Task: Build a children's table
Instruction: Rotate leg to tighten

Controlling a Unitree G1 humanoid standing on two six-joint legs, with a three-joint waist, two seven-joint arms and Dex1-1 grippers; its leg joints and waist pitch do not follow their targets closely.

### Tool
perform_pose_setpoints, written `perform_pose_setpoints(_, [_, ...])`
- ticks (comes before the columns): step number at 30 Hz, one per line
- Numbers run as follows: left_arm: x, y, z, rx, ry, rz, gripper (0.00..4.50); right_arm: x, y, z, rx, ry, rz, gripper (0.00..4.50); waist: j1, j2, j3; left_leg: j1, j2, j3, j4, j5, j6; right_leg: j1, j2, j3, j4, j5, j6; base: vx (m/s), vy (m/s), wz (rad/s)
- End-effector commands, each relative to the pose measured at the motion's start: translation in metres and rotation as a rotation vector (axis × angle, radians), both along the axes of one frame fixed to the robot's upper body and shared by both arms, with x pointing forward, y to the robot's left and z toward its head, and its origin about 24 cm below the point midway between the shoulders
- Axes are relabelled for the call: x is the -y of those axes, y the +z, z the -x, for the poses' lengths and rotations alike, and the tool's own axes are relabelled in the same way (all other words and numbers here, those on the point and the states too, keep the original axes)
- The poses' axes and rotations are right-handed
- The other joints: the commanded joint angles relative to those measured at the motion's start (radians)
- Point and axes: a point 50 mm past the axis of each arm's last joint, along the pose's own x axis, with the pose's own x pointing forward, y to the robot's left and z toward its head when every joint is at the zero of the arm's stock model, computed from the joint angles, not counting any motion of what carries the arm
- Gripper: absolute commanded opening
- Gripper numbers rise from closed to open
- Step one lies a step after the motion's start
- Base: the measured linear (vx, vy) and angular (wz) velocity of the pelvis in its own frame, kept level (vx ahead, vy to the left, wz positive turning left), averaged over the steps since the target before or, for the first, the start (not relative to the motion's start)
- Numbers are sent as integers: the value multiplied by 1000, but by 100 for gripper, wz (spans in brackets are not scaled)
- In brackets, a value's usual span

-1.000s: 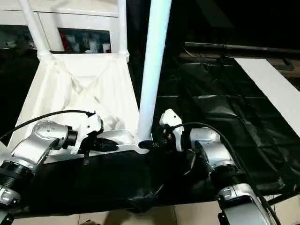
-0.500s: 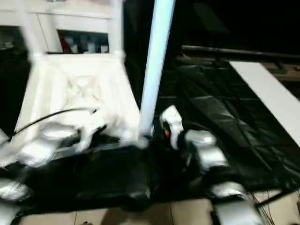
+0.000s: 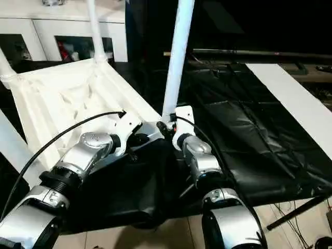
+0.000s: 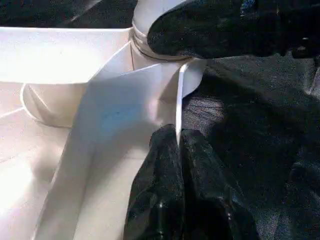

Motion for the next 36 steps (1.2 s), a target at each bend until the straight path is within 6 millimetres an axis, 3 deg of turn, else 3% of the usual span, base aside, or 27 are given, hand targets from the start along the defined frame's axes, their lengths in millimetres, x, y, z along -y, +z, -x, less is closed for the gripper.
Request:
perform_pose_setpoints(1, [-18,-17,4,-46,48,-107,0,-22,1,10,15,218,-61,324,-2,6,-43,17,23,-20,-73,-430,-17,13,-53,27,-91,-452,-121,0,0,0])
perform_pose_setpoints(2, [-20,-17,4,-44,36,-112,0,-20,3,10,23,238,-66,326,-3,-5,-42,14,23,-19,-73,-423,-11,14,-53,26,-92,-456,-118,0,0,0])
perform_pose_setpoints(3, [-22,-16,5,-43,26,-115,0,-16,5,9,33,253,-67,333,-1,-2,-43,11,25,-21,-74,-416,-3,18,-55,27,-89,-457,-112,0,0,0])
perform_pose_setpoints(5, [-27,-15,9,-50,-29,-113,0,-5,10,9,51,322,-44,358,-14,-9,-44,-10,26,-30,-83,-377,-7,37,-57,19,-85,-464,-100,0,0,0])
perform_pose_setpoints(7, [-32,-15,11,-59,-58,-120,0,2,13,12,59,398,-19,369,-12,-4,-47,-1,30,-29,-78,-362,-9,29,-61,23,-81,-423,-123,0,0,0])
perform_pose_setpoints(8, [-36,-14,14,-74,-81,-117,0,7,14,14,70,459,29,374,-12,-13,-48,1,31,-24,-74,-338,-3,28,-59,25,-76,-352,-150,0,0,0])
perform_pose_setpoints(10, [-44,-13,19,-88,-143,-116,0,20,15,19,80,560,109,389,-5,-10,-44,5,32,-19,-71,-323,7,26,-58,26,-71,-313,-174,0,0,0])
perform_pose_setpoints(12, [-51,-11,25,-112,-184,-108,0,30,17,22,84,641,141,389,-1,-12,-46,3,33,-19,-70,-313,14,31,-59,26,-67,-298,-184,29,-8,1])
perform_pose_setpoints(14, [-58,-9,32,-143,-261,-96,0,40,20,25,82,712,176,389,4,-14,-47,8,32,-13,-67,-293,18,27,-54,27,-64,-255,-201,58,-16,2])
perform_pose_setpoints(15, [-59,-9,33,-145,-268,-96,0,41,20,26,82,717,180,389,5,-16,-50,-1,30,-15,-65,-259,23,36,-56,26,-54,-217,-210,51,-16,-1])
perform_pose_setpoints(17, [-62,-8,38,-165,-315,-91,0,46,22,27,81,746,202,389,8,-13,-52,4,30,-11,-61,-198,33,35,-52,26,-43,-119,-237,26,-8,0])
perform_pose_setpoints(21, [-63,-1,55,-209,-490,-50,0,48,25,32,74,830,215,389,13,-9,-51,4,30,-8,-58,-158,42,41,-48,27,-32,-48,-261,0,0,0])
perform_pose_setpoints(22, [-62,0,55,-210,-497,-46,0,47,25,35,72,860,206,389,18,-4,-51,11,32,-5,-56,-153,44,37,-46,27,-30,-31,-272,0,0,0])
perform_pose_setpoints(24, [-62,1,56,-211,-503,-43,0,46,25,36,72,875,203,389,30,-4,-50,14,35,-2,-56,-167,42,38,-45,26,-30,-42,-270,0,0,0])
perform_pose_setpoints(25, [-59,1,57,-216,-517,-37,0,43,23,40,69,904,194,389,35,1,-49,16,35,-2,-58,-186,32,36,-47,27,-32,-70,-265,0,0,0])
perform_pose_setpoints(29, [-55,3,57,-214,-534,-32,0,39,20,45,59,942,176,389,36,-2,-47,16,35,-5,-63,-253,-3,35,-51,29,-42,-163,-237,0,0,0])
perform_pose_setpoints(33, [-54,2,58,-218,-542,-27,0,35,18,47,49,965,161,389,35,-6,-46,14,34,-8,-64,-256,-7,36,-52,30,-44,-197,-220,0,0,0])
perform_pose_setpoints(36, [-54,2,59,-217,-539,-27,0,33,16,45,38,958,160,389,34,-8,-49,13,32,-8,-62,-230,-4,38,-50,30,-40,-165,-222,0,0,0])
